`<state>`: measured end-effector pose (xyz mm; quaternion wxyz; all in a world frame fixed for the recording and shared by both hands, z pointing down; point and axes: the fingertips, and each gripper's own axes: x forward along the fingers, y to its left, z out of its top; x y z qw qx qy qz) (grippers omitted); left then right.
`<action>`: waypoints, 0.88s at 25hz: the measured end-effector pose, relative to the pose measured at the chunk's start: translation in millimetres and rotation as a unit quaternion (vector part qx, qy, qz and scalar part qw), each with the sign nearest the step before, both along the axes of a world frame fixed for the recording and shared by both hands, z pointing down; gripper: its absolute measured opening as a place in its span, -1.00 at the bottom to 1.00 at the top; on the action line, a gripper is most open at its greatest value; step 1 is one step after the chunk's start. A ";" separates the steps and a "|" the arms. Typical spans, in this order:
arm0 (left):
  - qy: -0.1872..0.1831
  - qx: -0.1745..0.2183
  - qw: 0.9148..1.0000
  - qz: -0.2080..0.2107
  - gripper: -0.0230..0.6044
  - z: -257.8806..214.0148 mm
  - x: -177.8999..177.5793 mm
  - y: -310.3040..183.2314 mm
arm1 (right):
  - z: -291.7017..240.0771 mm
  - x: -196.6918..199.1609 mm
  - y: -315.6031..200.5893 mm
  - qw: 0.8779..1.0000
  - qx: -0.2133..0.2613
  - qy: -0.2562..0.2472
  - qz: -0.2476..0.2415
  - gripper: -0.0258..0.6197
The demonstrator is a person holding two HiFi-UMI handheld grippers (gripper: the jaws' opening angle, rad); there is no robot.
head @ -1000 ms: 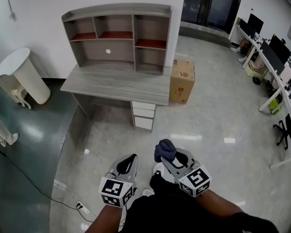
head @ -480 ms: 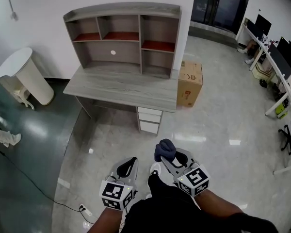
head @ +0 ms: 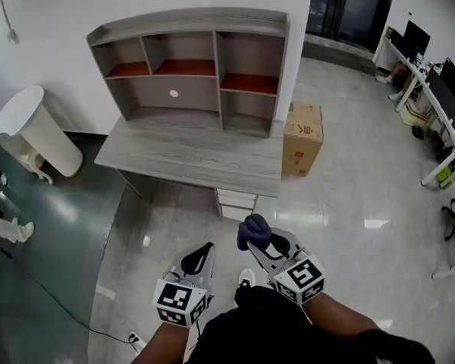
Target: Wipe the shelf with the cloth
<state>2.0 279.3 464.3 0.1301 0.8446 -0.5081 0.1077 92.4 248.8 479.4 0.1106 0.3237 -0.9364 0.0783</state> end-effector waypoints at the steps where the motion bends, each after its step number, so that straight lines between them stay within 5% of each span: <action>1: -0.001 -0.001 1.000 0.002 -0.89 0.2 0.8 -10.4 | -0.3 1.5 -11.0 1.000 0.000 -0.002 0.002 -0.48; 13: -0.001 -0.005 1.000 0.016 -0.90 -8.5 12.4 -121.4 | -3.3 21.4 -110.1 1.000 -0.005 -0.023 0.020 -0.48; 22: -0.016 -0.021 1.000 0.015 -0.90 7.4 16.3 -150.3 | 10.6 32.6 -139.3 0.999 -0.015 -0.027 0.029 -0.48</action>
